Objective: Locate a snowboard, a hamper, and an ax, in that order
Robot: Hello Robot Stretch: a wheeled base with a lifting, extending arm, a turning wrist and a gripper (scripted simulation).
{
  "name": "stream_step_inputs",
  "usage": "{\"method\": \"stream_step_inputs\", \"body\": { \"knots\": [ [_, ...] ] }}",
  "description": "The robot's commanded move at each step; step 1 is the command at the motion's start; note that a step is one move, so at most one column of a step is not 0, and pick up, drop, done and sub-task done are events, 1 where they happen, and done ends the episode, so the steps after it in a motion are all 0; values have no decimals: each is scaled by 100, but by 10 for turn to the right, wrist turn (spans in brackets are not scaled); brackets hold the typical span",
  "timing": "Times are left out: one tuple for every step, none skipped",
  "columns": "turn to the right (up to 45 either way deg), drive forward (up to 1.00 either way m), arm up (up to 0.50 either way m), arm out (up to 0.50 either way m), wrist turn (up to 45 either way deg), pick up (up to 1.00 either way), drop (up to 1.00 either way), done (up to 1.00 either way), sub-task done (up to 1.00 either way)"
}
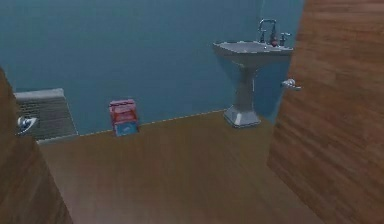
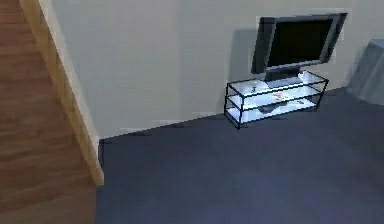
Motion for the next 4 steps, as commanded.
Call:
{"method": "stream_step_inputs", "body": {
  "knots": [
    [-60, 0, 0, 0, 0, 0, 0, 0, 0],
    [0, 85, 0, 0, 0, 0, 0, 0, 0],
    [-270, 0, 0, 0, 0, 0, 0, 0, 0],
    [0, 65, 0, 0, 0, 0, 0, 0, 0]
  ]
}}
